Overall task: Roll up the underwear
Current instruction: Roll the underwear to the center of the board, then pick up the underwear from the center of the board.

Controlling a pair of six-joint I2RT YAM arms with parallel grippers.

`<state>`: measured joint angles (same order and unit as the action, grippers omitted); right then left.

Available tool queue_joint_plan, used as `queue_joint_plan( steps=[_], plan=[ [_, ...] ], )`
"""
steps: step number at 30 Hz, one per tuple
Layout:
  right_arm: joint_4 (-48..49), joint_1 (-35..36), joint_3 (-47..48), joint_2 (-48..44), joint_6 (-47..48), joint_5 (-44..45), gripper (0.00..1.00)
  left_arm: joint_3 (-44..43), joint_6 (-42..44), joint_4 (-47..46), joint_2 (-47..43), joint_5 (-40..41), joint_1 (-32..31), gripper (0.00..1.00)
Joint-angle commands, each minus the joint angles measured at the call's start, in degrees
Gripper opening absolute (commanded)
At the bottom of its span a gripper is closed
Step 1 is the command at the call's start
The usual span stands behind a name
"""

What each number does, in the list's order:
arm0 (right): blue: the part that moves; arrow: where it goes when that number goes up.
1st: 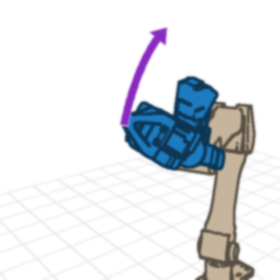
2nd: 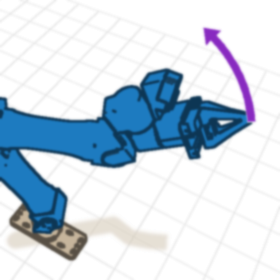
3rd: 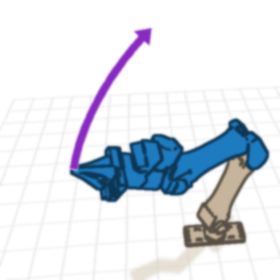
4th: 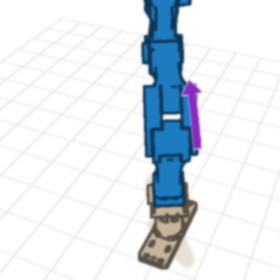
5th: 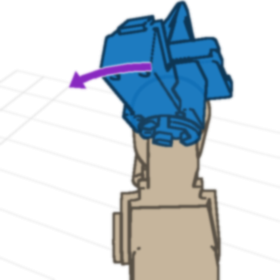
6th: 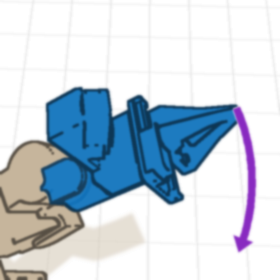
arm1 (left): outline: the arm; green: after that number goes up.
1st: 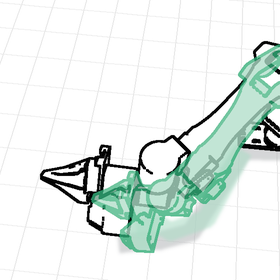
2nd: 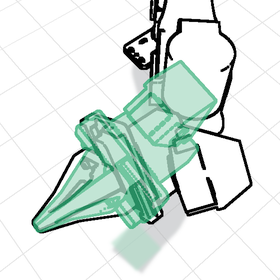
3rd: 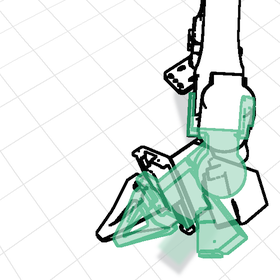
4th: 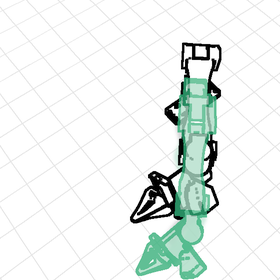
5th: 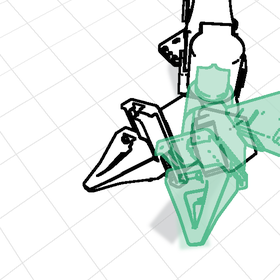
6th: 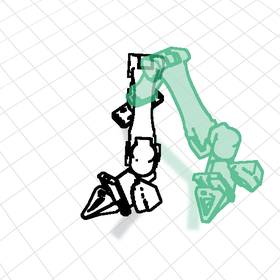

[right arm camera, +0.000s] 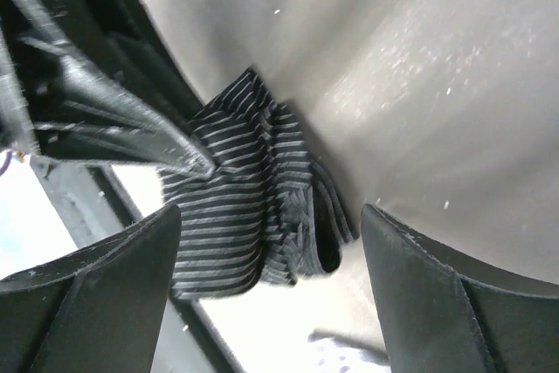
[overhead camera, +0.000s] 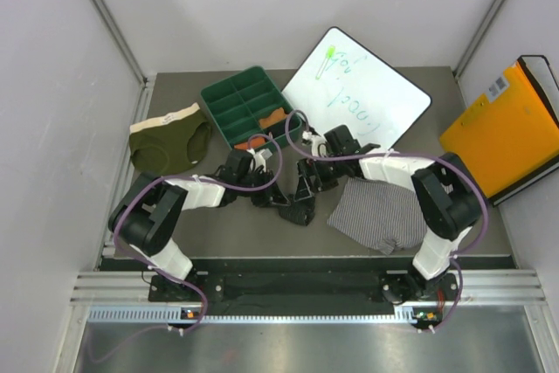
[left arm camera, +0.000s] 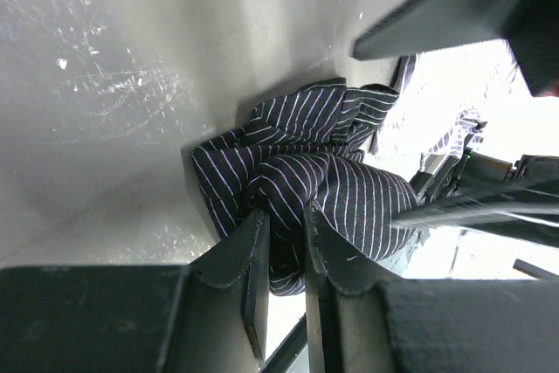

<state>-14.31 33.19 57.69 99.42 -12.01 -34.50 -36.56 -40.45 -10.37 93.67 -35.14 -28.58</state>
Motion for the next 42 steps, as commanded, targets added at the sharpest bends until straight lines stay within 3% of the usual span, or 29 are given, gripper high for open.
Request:
queue_joint_plan(
  steps=[1, 11, 21, 23, 25, 27, 28, 30, 33, 36, 37, 42],
  plan=[
    [5.95, -0.23, -2.05, 2.71, 1.99, -0.39, 0.82, 0.78, 3.45, 4.31, 3.1, 9.73, -0.16, 0.07],
    [5.96, 2.75, -3.99, 2.1, 1.46, -6.36, 0.81, 0.61, 2.83, 4.57, 2.66, 10.35, -0.16, 0.07],
    [0.34, 7.41, -2.15, 1.4, 4.62, -3.38, 0.76, 0.61, 1.16, 3.96, 2.92, 10.79, -0.16, 0.07],
    [-0.72, 7.77, -2.14, 1.39, 4.98, -2.25, 0.62, 0.61, 0.81, 3.43, 2.92, 10.62, -0.16, 0.08],
    [-1.6, 7.86, -2.23, 1.48, 5.07, -1.36, 0.36, 0.61, 0.02, 2.21, 2.31, 10.35, -0.16, 0.1],
    [-2.3, 7.86, -2.06, 1.48, 4.98, 0.48, 0.23, 0.17, -0.51, 1.93, 1.09, 10.44, -0.08, 0.25],
    [-2.74, 7.77, -1.97, 1.4, 4.81, 1.36, 0.09, -0.53, -0.25, 2.54, 0.47, 11.13, 0.1, 0.3],
    [-4.32, 7.77, -1.44, 0.61, 3.67, 4.17, 0.0, -4.12, 1.32, 7.45, -1.98, 12.54, 0.63, 0.46],
    [-6.78, 5.76, 0.05, -3.08, 1.56, 6.98, 0.0, -9.49, 4.22, 16.5, -7.07, 15.26, 3.87, 0.6],
    [-10.72, 2.6, 3.38, -7.21, 0.67, 8.83, 0.0, -14.06, 7.65, 24.74, -12.43, 18.87, 11.14, 0.75],
    [-12.05, 2.23, 4.61, -8.18, 1.46, 9.36, 0.0, -15.11, 8.45, 26.44, -13.5, 19.4, 12.92, 0.84],
    [-17.49, 2.14, 16.38, -7.5, 8.92, 12.7, 0.0, -20.66, 12.41, 33.3, -17.64, 18.79, 23.8, 0.98]
  ],
)
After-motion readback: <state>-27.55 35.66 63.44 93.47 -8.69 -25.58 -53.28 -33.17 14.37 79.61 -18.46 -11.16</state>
